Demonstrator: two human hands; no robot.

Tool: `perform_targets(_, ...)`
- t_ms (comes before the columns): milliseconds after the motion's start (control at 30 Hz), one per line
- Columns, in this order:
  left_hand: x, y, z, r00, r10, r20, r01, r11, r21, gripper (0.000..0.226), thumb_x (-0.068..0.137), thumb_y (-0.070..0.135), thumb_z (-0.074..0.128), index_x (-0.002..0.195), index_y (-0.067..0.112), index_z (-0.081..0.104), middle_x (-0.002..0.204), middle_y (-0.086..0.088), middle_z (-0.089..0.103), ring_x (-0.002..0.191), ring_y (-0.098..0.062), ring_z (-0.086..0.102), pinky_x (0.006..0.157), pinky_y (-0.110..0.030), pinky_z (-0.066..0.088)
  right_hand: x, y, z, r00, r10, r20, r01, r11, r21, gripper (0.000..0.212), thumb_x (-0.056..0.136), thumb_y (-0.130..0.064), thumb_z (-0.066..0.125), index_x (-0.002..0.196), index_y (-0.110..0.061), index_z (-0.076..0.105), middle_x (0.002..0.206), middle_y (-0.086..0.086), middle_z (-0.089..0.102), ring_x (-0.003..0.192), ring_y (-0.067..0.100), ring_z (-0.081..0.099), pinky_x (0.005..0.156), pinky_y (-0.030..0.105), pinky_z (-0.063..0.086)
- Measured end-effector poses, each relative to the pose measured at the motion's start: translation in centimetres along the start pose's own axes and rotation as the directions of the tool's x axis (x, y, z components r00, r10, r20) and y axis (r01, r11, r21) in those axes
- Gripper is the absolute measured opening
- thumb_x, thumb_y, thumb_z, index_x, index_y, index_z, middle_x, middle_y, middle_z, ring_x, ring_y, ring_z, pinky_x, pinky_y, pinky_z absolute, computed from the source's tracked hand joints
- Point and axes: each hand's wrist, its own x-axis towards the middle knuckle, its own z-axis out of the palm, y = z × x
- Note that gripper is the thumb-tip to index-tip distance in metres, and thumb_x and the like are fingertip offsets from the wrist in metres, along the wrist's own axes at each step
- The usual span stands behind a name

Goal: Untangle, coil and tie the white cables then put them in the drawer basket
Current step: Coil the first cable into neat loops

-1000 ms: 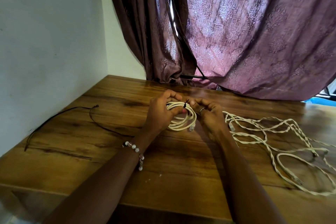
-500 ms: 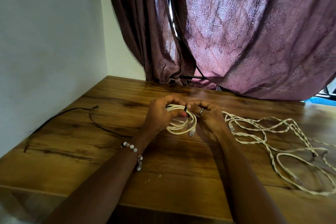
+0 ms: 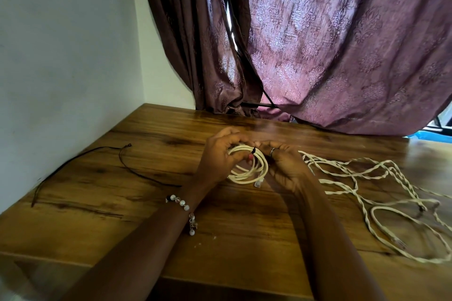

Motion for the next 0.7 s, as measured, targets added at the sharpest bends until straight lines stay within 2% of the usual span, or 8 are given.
perform_targets(100, 0.0, -0.1, 0.0, 1.0, 0.027, -0.015, -0.027, 0.999, 0.018, 0.027, 0.07, 0.026, 0.077, 0.09, 0.007, 0.074, 0.096, -0.005, 0.058, 0.088, -0.01, 0.059, 0.076, -0.022, 0.052, -0.4, -0.5, -0.2, 0.99, 0.127, 0.065, -0.128, 0.992, 0.014, 0.015, 0.084, 0.0, 0.058, 0.09, 0.011, 0.066, 0.085, 0.024, 0.068, 0.071, 0.027, 0.066, 0.068, 0.038, 0.059)
perform_targets(167, 0.0, 0.0, 0.1, 0.999, 0.049, -0.014, -0.049, 0.999, 0.014, 0.026, 0.071, 0.026, 0.074, 0.089, 0.008, 0.074, 0.096, -0.005, 0.056, 0.087, -0.008, 0.058, 0.076, -0.016, 0.048, -0.6, -0.7, -0.3, 0.978, 0.19, 0.088, -0.192, 0.981, 0.016, 0.019, 0.078, -0.001, 0.06, 0.092, 0.011, 0.066, 0.084, 0.024, 0.069, 0.07, 0.027, 0.068, 0.066, 0.04, 0.06)
perform_targets(233, 0.0, 0.1, 0.2, 0.998, 0.062, -0.013, -0.062, 0.998, 0.017, 0.023, 0.072, 0.022, 0.075, 0.089, 0.007, 0.074, 0.095, -0.006, 0.056, 0.087, -0.008, 0.057, 0.076, -0.013, 0.046, -0.5, -0.8, -0.4, 0.975, 0.212, 0.06, -0.213, 0.977, 0.005, 0.019, 0.076, 0.002, 0.059, 0.091, 0.01, 0.065, 0.081, 0.023, 0.068, 0.066, 0.027, 0.068, 0.059, 0.04, 0.06)
perform_targets(333, 0.1, 0.0, 0.3, 0.997, 0.07, -0.012, -0.069, 0.997, 0.04, 0.022, 0.071, 0.016, 0.077, 0.09, 0.005, 0.074, 0.093, -0.008, 0.058, 0.085, -0.008, 0.057, 0.075, -0.012, 0.044, 0.1, -0.5, -0.6, 0.983, 0.181, -0.028, -0.181, 0.983, -0.015, 0.021, 0.083, 0.013, 0.05, 0.086, 0.006, 0.07, 0.087, 0.024, 0.066, 0.071, 0.029, 0.065, 0.073, 0.043, 0.057)
perform_targets(433, 0.1, 0.0, 0.1, 0.998, 0.069, -0.014, -0.069, 0.997, 0.035, 0.02, 0.072, 0.014, 0.077, 0.091, 0.01, 0.073, 0.093, -0.006, 0.06, 0.085, -0.01, 0.059, 0.073, -0.018, 0.048, -0.1, -0.4, -0.7, 0.978, 0.208, -0.01, -0.207, 0.978, 0.026, 0.019, 0.081, 0.009, 0.053, 0.081, 0.005, 0.072, 0.083, 0.022, 0.067, 0.072, 0.029, 0.065, 0.07, 0.046, 0.058)
perform_targets(567, 0.0, 0.3, 0.1, 0.997, 0.074, 0.001, -0.074, 0.997, -0.033, 0.019, 0.072, 0.007, 0.076, 0.089, 0.012, 0.07, 0.09, 0.0, 0.064, 0.082, -0.009, 0.062, 0.07, -0.024, 0.051, -0.7, -0.9, -0.3, 0.958, 0.286, 0.015, -0.286, 0.958, 0.001, 0.016, 0.078, -0.002, 0.06, 0.092, 0.004, 0.066, 0.081, 0.017, 0.067, 0.067, 0.025, 0.067, 0.069, 0.04, 0.058)
perform_targets(633, 0.0, 0.2, 0.1, 0.999, 0.042, 0.034, -0.04, 0.997, -0.065, 0.019, 0.072, 0.009, 0.076, 0.09, 0.014, 0.069, 0.089, 0.001, 0.067, 0.082, -0.012, 0.065, 0.07, -0.032, 0.054, -0.7, -0.8, 0.3, 0.966, 0.254, -0.041, -0.254, 0.967, -0.015, 0.014, 0.085, 0.002, 0.053, 0.094, 0.004, 0.064, 0.08, 0.018, 0.066, 0.064, 0.024, 0.066, 0.066, 0.037, 0.058)
perform_targets(700, 0.0, 0.2, 0.1, 0.996, -0.05, 0.072, 0.059, 0.991, -0.121, 0.018, 0.074, 0.015, 0.076, 0.09, 0.015, 0.069, 0.089, 0.0, 0.07, 0.083, -0.016, 0.067, 0.073, -0.038, 0.055, -0.6, -0.7, 0.8, 0.984, 0.154, -0.091, -0.161, 0.984, -0.077, 0.024, 0.088, 0.011, 0.04, 0.08, 0.001, 0.06, 0.069, 0.017, 0.061, 0.051, 0.019, 0.061, 0.051, 0.03, 0.056)
